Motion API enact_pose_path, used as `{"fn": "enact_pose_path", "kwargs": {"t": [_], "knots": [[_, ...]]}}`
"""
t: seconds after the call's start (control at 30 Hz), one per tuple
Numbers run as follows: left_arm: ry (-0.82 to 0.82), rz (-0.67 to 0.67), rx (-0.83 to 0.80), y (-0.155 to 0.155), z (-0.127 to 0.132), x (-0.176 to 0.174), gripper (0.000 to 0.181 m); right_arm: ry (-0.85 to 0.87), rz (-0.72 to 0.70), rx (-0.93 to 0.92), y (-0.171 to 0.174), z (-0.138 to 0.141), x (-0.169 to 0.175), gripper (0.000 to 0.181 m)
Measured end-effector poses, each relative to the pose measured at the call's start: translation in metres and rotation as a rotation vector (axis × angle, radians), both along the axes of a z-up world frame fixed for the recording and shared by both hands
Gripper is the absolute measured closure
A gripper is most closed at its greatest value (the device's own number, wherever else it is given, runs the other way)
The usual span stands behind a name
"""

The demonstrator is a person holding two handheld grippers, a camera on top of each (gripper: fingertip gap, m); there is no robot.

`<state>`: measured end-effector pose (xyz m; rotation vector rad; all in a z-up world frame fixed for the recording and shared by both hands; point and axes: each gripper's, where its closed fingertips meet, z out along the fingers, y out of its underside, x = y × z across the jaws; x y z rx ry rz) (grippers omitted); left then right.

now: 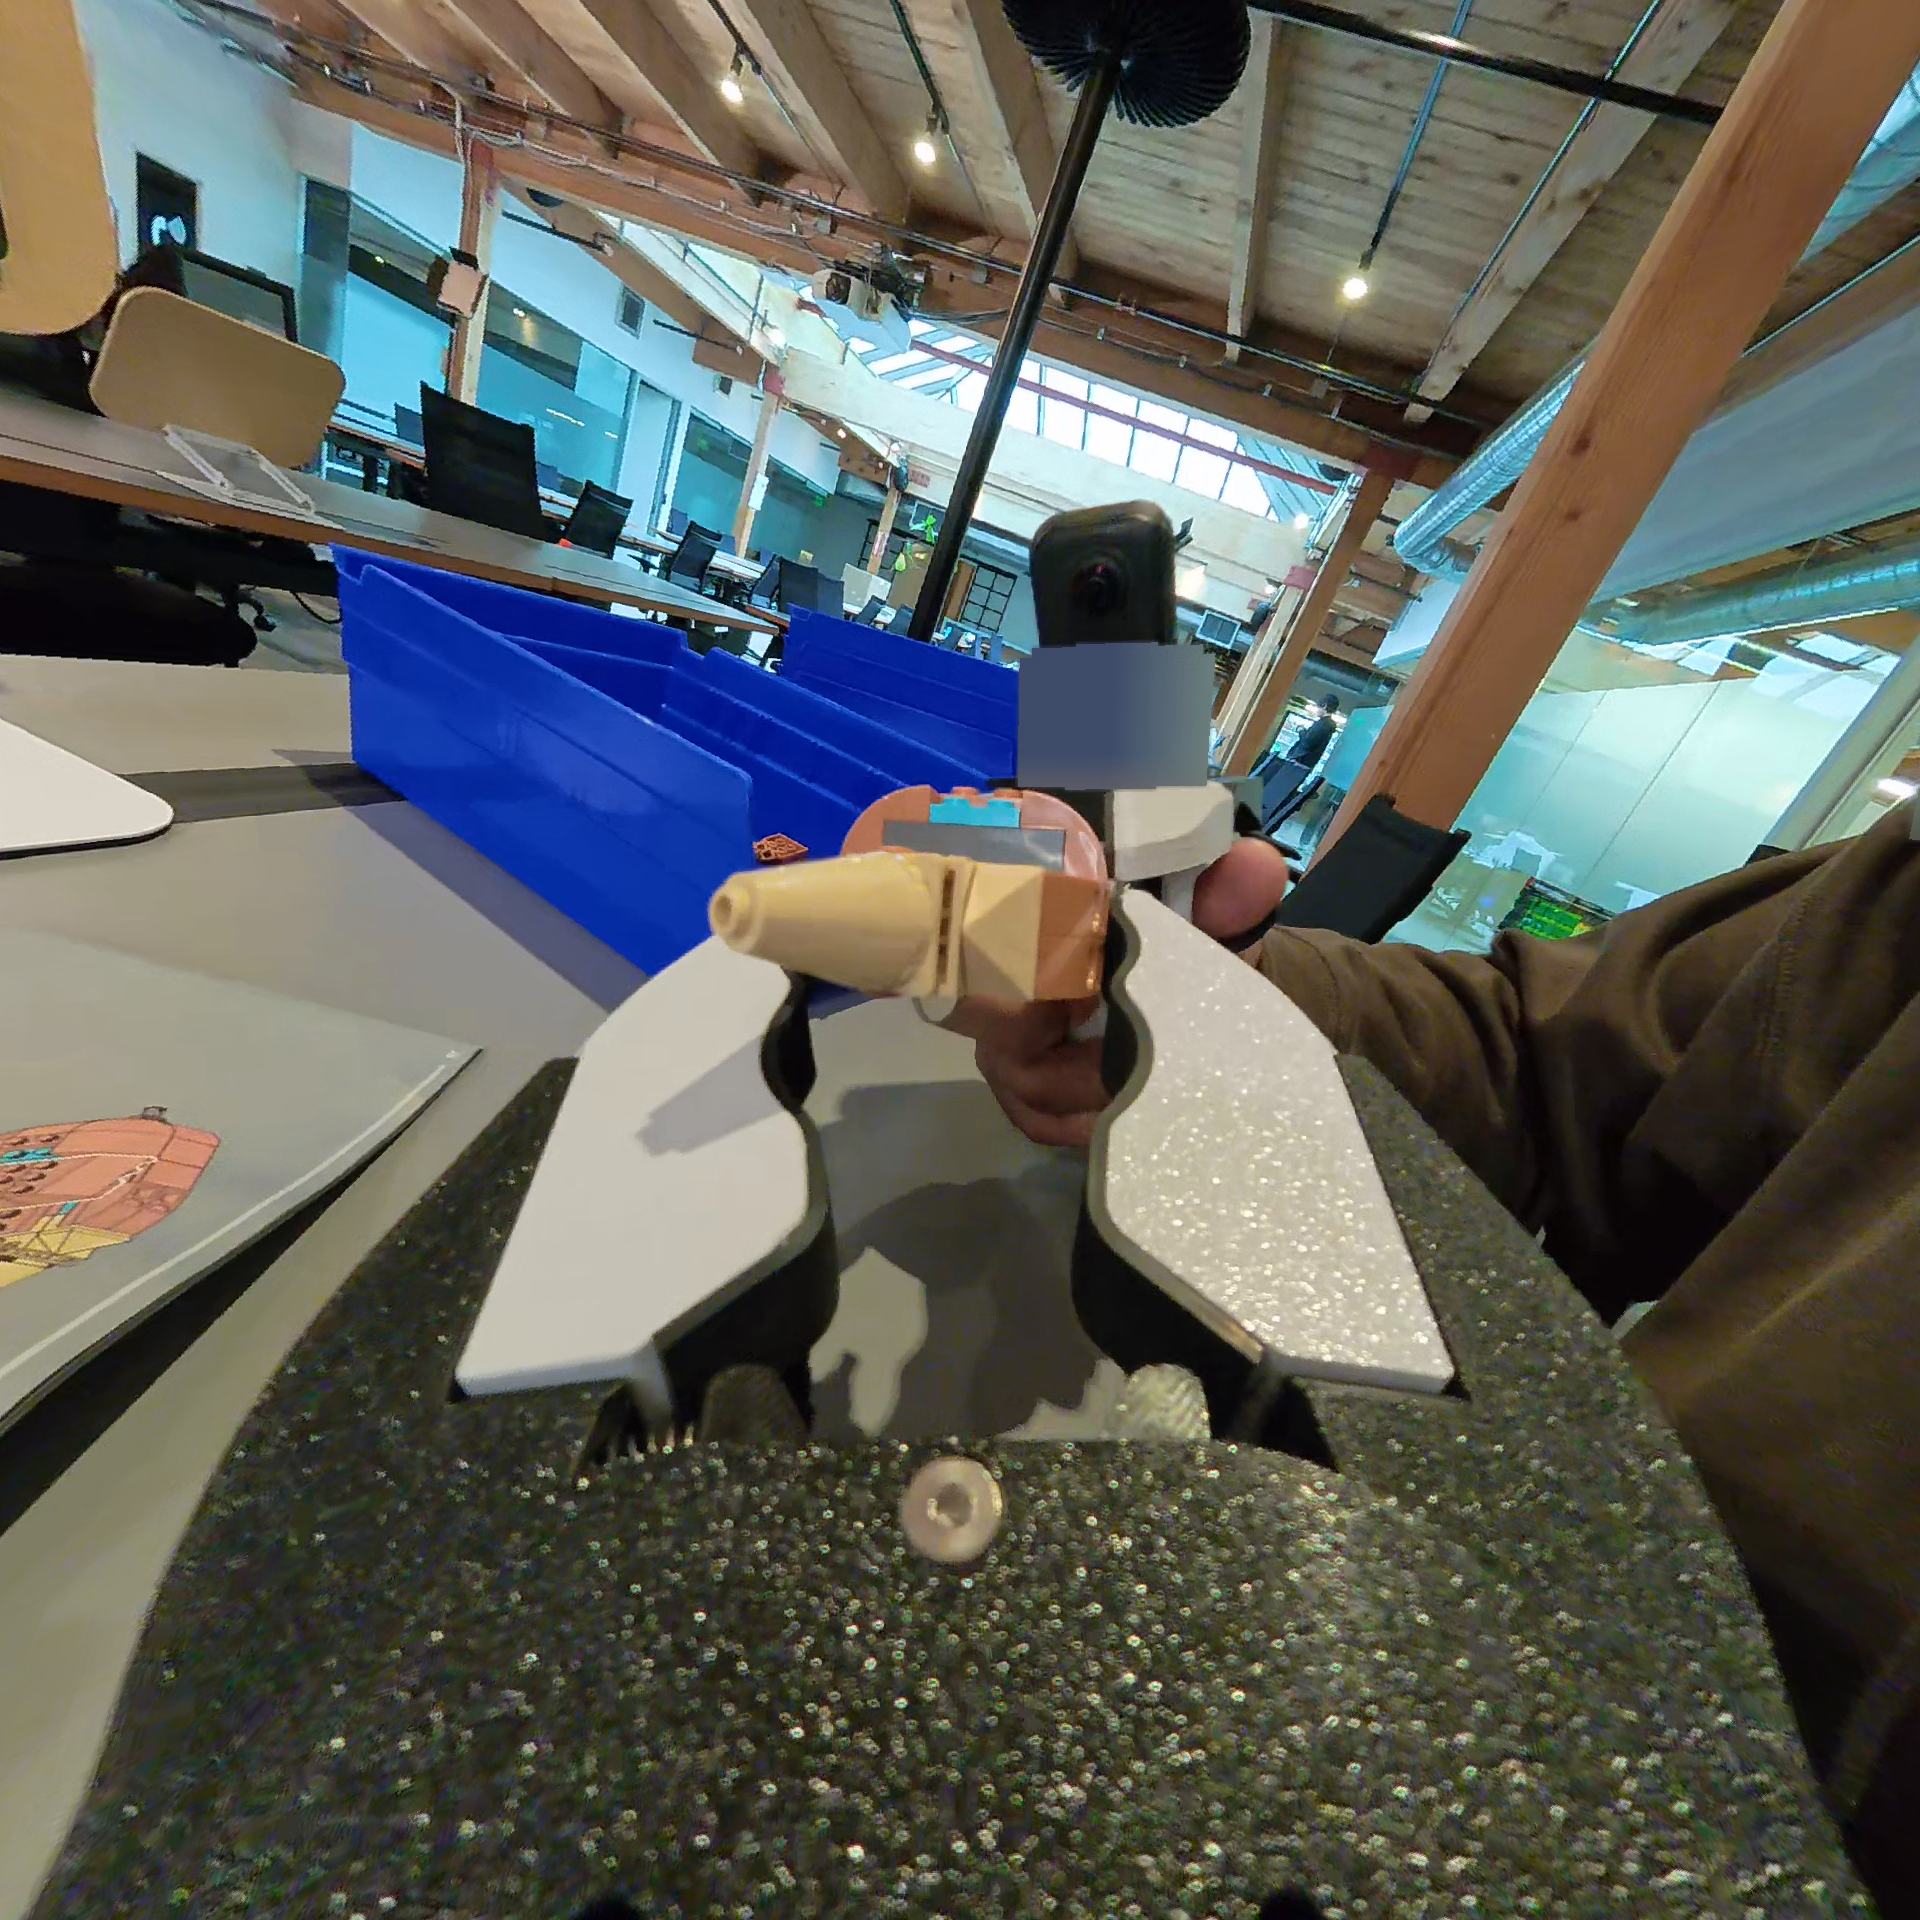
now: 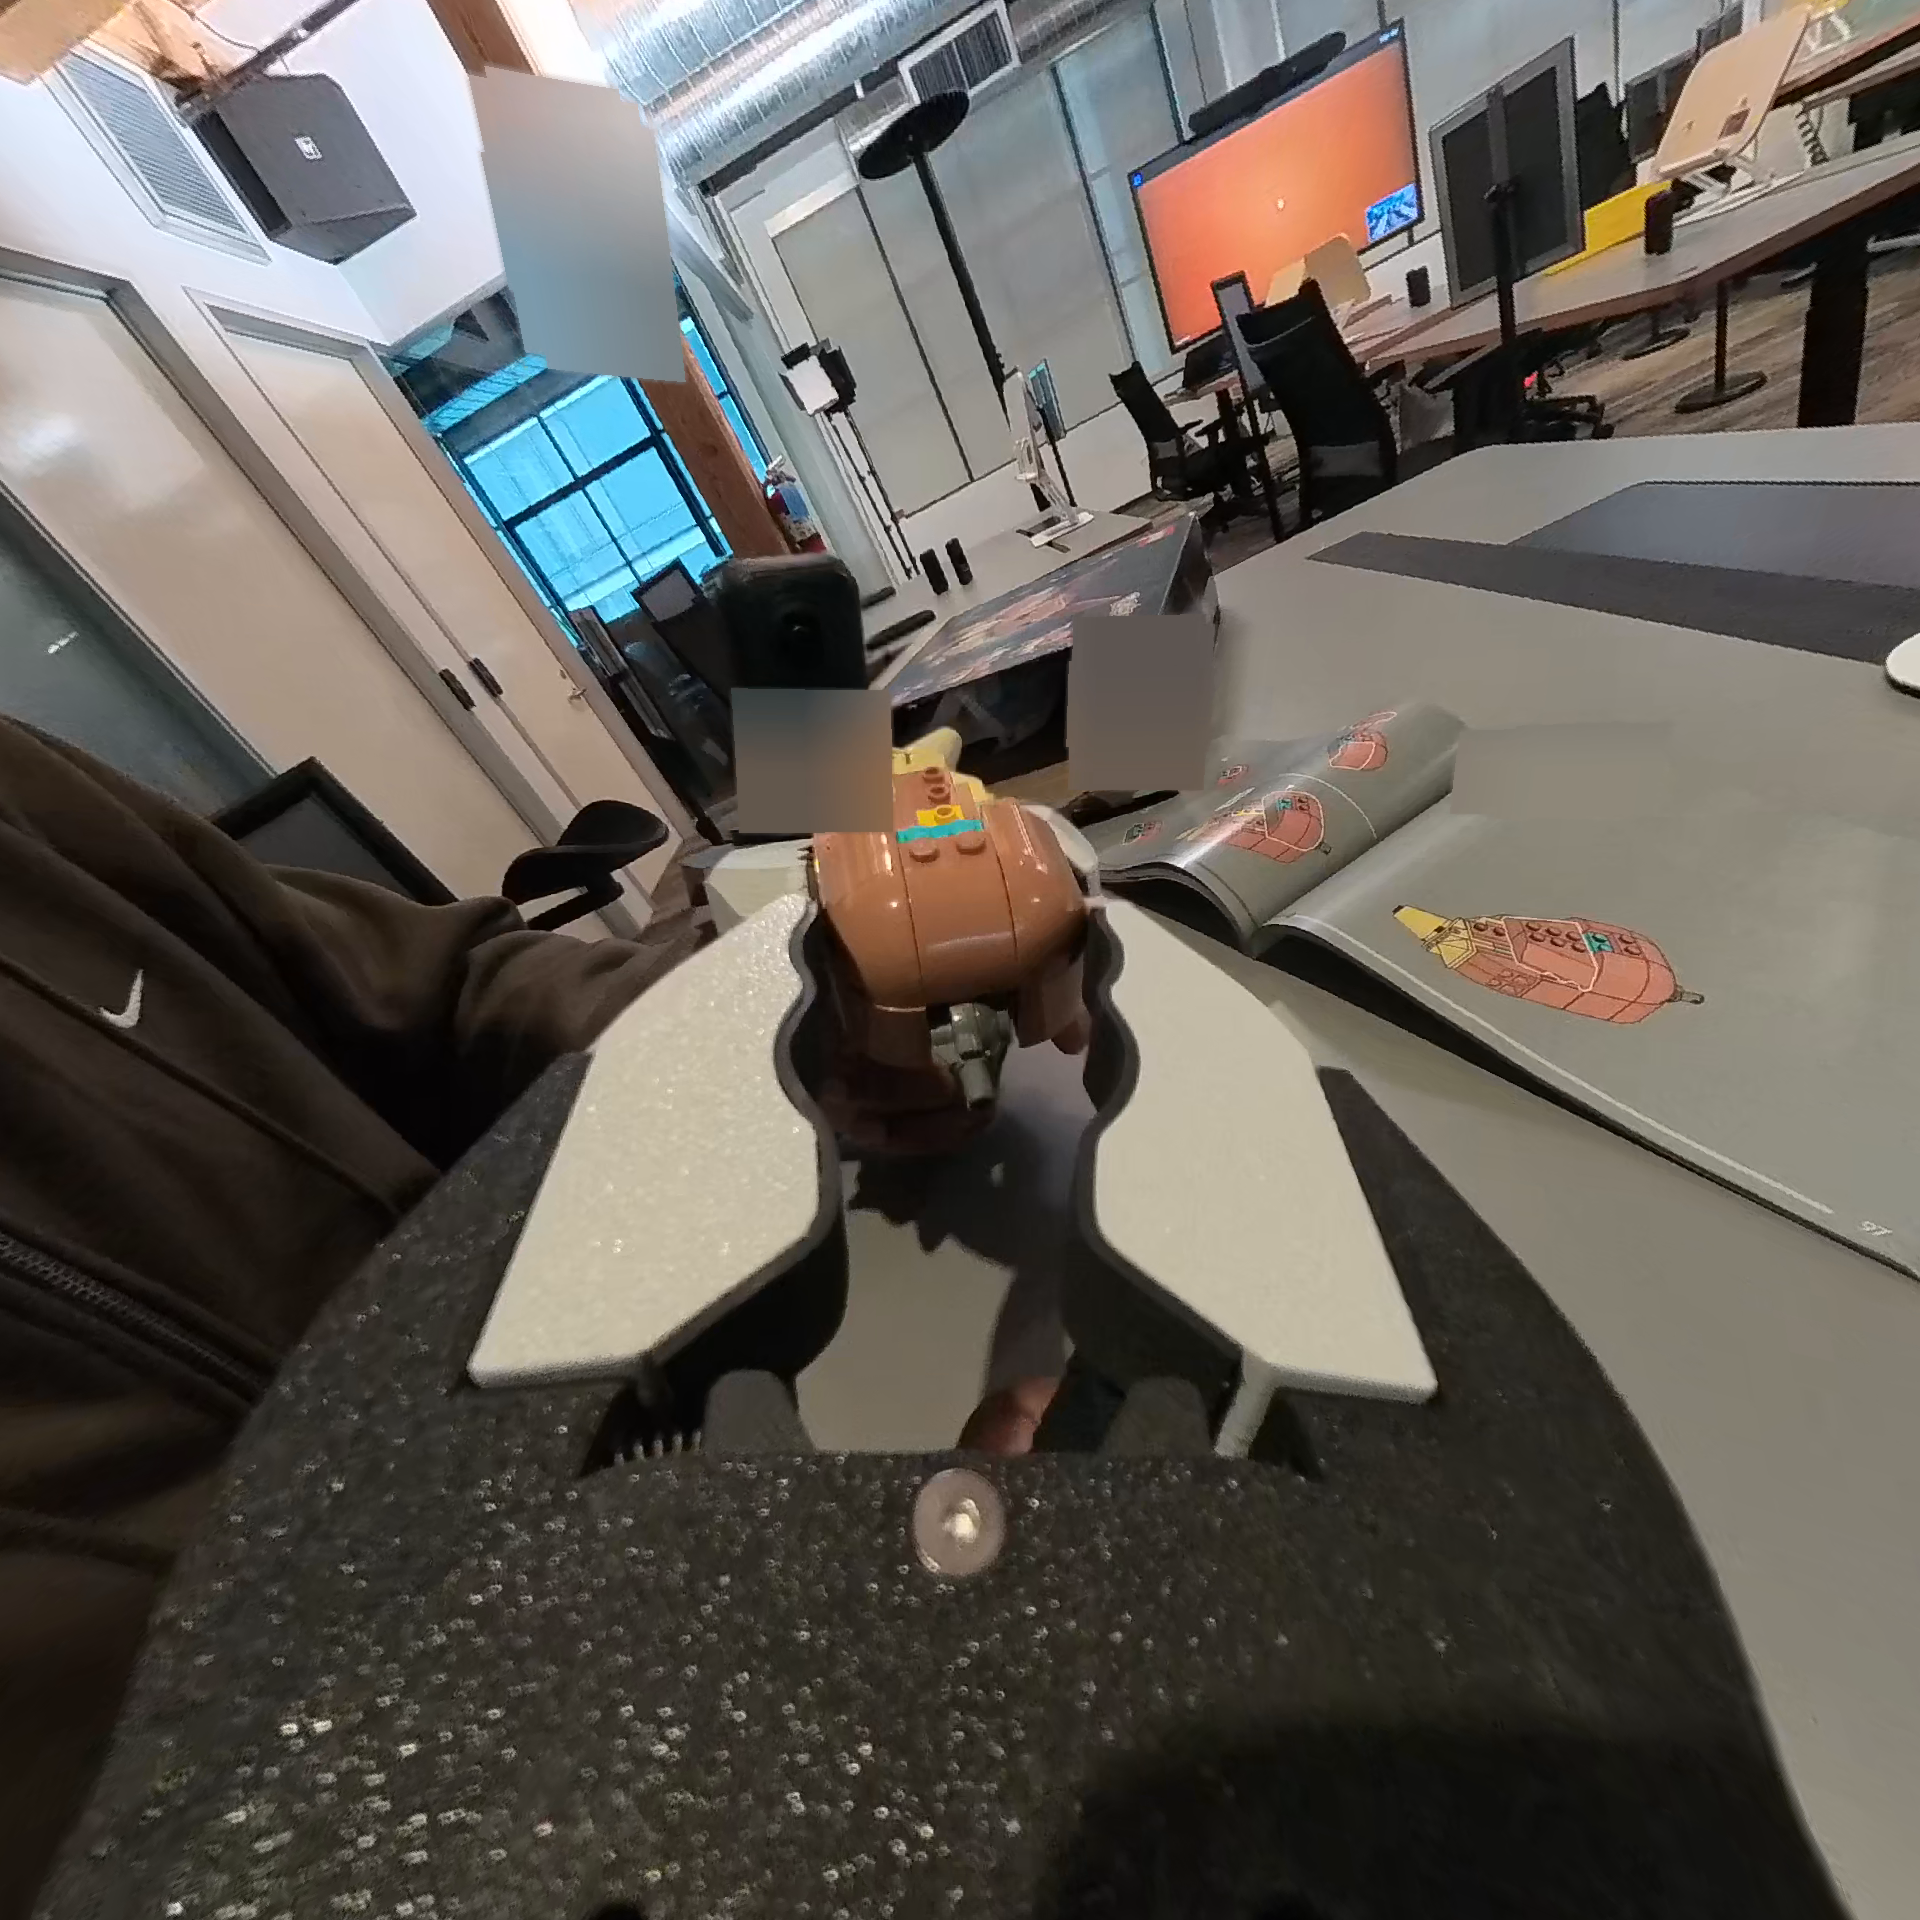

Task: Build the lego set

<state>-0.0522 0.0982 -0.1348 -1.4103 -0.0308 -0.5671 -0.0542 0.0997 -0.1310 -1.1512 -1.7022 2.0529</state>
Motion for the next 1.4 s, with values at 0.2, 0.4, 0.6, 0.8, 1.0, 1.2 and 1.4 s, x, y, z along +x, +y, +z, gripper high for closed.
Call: {"fn": "enact_pose_path", "kwargs": {"t": [0.2, 0.4, 0.6, 0.8, 1.0, 1.2, 1.4], "knots": [[-0.186, -0.01, 0.016, -0.002, 0.005, -0.015, 0.127, 0.225, -0.119, 0.263, 0.019, 0.007, 0.001, 0.115], [-0.143, -0.026, -0.044, 0.001, -0.003, -0.009, 0.127, 0.449, -0.178, 0.622, 0.015, -0.002, 0.003, 0.109], [-0.083, -0.04, -0.073, 0.003, -0.006, 0.0, 0.127, 0.492, -0.127, 0.761, -0.005, -0.018, 0.005, 0.114], [-0.048, -0.03, -0.064, 0.003, -0.006, 0.003, 0.127, 0.522, -0.191, 0.796, -0.001, -0.014, 0.001, 0.132], [-0.031, -0.014, -0.074, 0.004, -0.008, 0.001, 0.127, 0.519, -0.199, 0.829, 0.0, -0.017, 0.0, 0.132], [0.057, 0.065, -0.138, 0.006, -0.017, -0.008, 0.127, 0.457, -0.132, 0.863, 0.0, -0.032, 0.002, 0.114], [0.261, 0.039, -0.19, 0.008, -0.03, 0.006, 0.127, 0.239, -0.021, 0.591, 0.007, -0.037, 0.004, 0.106]]}}
